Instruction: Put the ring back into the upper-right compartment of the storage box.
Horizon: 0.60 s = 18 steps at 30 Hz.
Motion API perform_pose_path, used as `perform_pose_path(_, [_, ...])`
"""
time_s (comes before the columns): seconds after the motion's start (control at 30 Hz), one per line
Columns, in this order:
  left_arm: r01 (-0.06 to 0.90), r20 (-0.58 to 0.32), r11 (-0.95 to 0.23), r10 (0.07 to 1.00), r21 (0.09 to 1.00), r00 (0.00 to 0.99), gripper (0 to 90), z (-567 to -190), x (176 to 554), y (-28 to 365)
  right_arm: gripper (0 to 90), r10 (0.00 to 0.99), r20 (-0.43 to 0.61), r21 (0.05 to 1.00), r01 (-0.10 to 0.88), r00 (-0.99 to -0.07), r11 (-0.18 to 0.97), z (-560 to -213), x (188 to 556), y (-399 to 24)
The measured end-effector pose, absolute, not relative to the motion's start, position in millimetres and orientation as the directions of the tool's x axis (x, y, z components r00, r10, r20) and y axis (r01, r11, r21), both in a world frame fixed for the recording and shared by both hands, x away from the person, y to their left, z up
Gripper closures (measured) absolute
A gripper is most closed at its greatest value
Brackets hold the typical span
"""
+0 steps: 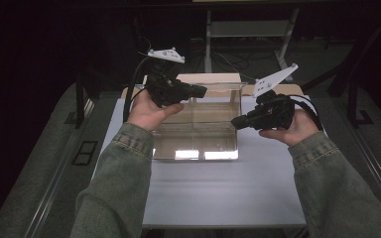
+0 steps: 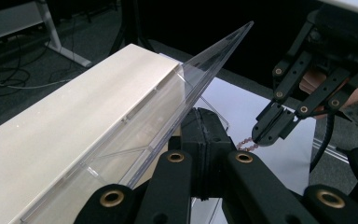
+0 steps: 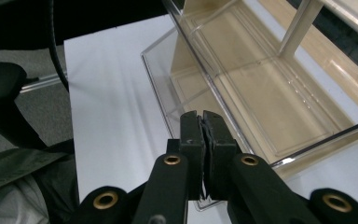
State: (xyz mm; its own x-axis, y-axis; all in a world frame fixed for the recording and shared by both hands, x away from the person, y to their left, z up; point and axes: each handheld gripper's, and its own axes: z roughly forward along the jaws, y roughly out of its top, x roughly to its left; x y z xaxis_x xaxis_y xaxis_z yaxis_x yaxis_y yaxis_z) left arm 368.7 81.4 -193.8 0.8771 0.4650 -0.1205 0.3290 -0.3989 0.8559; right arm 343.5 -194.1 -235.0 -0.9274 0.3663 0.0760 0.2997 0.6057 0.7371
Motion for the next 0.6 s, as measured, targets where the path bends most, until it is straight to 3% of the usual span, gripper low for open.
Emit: perform_pose_path(0.6, [0.327,-0.121,-0.394,0.466,0.859,0.877,89.5,-194,369,81,87.0,0.427,0.08,0.751,0.337,-0.901,0.568,-227,369,-186])
